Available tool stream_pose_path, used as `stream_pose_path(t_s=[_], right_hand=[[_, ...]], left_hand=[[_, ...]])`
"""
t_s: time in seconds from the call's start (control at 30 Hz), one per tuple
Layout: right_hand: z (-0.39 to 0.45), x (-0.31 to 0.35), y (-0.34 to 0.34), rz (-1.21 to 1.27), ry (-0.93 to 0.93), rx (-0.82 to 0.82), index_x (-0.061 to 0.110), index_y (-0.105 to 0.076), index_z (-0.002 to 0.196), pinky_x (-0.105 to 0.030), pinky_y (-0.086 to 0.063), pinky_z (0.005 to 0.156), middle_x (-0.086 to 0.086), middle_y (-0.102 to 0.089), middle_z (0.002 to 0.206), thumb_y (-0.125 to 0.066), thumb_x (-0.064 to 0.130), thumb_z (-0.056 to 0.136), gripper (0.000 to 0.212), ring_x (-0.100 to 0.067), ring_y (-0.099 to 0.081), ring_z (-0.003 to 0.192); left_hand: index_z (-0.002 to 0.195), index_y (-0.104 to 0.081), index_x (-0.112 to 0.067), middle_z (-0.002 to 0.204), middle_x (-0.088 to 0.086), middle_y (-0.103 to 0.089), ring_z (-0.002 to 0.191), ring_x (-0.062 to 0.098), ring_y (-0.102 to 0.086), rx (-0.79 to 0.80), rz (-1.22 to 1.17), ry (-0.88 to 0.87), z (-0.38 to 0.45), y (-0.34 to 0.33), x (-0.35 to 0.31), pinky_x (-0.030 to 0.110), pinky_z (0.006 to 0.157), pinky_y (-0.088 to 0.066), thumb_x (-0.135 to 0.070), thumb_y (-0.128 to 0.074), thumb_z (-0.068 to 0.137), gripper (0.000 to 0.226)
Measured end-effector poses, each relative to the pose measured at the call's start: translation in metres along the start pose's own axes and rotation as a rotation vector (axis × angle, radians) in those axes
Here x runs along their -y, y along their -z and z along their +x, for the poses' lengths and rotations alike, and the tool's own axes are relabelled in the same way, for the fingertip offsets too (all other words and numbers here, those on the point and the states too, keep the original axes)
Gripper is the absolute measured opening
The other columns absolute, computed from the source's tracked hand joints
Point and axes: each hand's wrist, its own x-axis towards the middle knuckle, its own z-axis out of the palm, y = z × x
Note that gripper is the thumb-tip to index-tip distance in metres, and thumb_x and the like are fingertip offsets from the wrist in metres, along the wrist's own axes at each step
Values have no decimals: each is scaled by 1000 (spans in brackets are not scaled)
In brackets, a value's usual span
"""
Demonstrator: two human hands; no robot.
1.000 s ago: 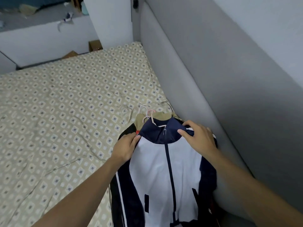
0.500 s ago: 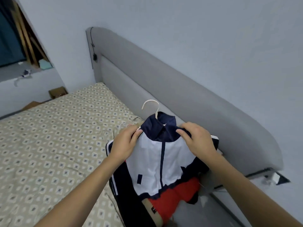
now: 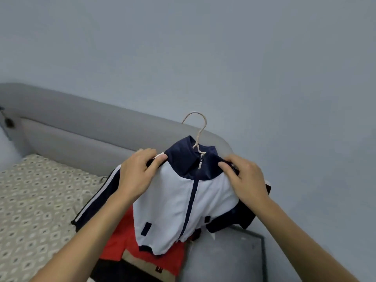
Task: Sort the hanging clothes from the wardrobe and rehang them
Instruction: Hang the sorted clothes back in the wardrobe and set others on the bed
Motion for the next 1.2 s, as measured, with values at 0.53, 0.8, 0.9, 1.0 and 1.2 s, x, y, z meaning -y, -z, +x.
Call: stream_pose_path(t_s=[0.53,0.8,0.9,1.0,1.2], right_hand=[[-232,-52,218,-164,-340,-238,28,-70,87,-36,-50,61,17,-63,71,-66,38,101,18,-11,-59,64],[-335,-48,294,-368,-513,-374,26,-70,88,-29,-46,58,19,-62,75,-69,32,100,14,-8,-57,66],[-372,-45,311,-407,-593,-410,24,-70,90,-36,-50,63,17,-65,82,-67,35,100,15,-10,-60,72],[-408,-35,329,-455,-677,-433,25,-68,91,-39,-51,64,17,-61,85,-63,40,101,19,-11,-60,77],[-471,4,352,-524,-817,-501,29,-57,91,-34,-48,67,14,-50,94,-62,32,103,13,-12,-58,82]], left_hand=[[74,-48,-23,70,-3,-50,70,14,-52,400,-300,-388,-93,-117,-220,44,64,-44,-63,-50,97,46],[73,-53,-27,72,-6,-57,70,15,-56,586,-454,-572,-139,-164,-323,33,58,-41,-65,-53,94,43],[81,-56,-28,72,-7,-57,69,14,-56,663,-524,-645,-156,-185,-354,37,62,-45,-61,-56,96,37],[99,-59,-37,74,-8,-55,71,14,-55,747,-588,-727,-175,-199,-384,30,63,-44,-53,-61,100,16],[97,-61,-39,80,-13,-61,82,9,-60,858,-650,-980,-215,-229,-442,32,69,-49,-59,-43,101,28]])
